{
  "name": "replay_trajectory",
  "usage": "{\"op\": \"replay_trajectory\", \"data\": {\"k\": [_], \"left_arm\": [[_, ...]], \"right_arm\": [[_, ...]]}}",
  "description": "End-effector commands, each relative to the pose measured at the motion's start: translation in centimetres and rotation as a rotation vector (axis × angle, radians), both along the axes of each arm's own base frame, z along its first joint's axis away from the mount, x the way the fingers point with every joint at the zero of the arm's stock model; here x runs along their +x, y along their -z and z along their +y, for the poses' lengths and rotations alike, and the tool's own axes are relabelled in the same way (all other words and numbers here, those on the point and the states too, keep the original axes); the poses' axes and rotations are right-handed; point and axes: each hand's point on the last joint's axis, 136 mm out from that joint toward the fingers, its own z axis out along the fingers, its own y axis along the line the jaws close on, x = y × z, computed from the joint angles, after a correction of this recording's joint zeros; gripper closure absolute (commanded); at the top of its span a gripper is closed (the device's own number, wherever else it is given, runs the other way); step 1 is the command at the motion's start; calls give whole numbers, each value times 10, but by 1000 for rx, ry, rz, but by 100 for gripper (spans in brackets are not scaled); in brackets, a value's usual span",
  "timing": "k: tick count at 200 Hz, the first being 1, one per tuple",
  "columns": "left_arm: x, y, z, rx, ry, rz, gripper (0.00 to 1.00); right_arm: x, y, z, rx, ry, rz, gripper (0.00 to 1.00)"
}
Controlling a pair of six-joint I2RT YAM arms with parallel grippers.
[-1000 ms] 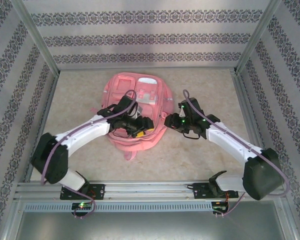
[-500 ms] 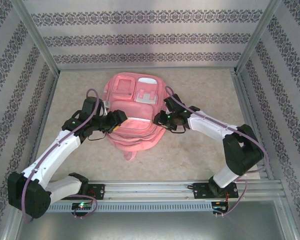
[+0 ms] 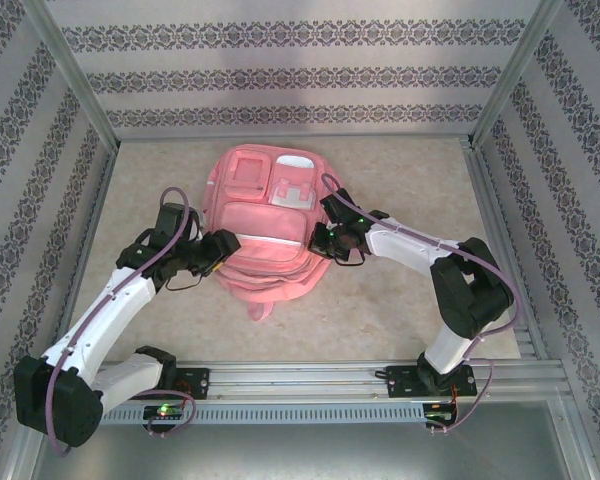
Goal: Pack the student bag
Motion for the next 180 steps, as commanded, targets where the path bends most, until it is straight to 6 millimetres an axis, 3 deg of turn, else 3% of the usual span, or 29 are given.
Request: {"op": "replay_trajectory", "data": {"k": [1, 39, 80, 125, 143, 151, 180], "left_arm": [[0, -17, 10, 81, 45, -79, 44], [9, -28, 19, 148, 49, -149, 37], [12, -22, 23, 182, 45, -141, 34], [11, -19, 32, 222, 27, -143, 30], [9, -18, 36, 244, 15, -139, 19], [7, -17, 38, 252, 12, -136, 1], [4, -21, 46, 283, 0, -137, 0]], "right_arm": [[6, -8, -26, -36, 52, -57, 100], [-17, -8, -49, -51, 53, -70, 100], [-38, 1, -73, -49, 77, -65, 100], [-40, -5, -73, -21, 68, -84, 100], [-43, -5, -75, -16, 79, -87, 100], [-45, -5, -74, -9, 79, -91, 100], [-50, -4, -69, -12, 32, -115, 97]]}}
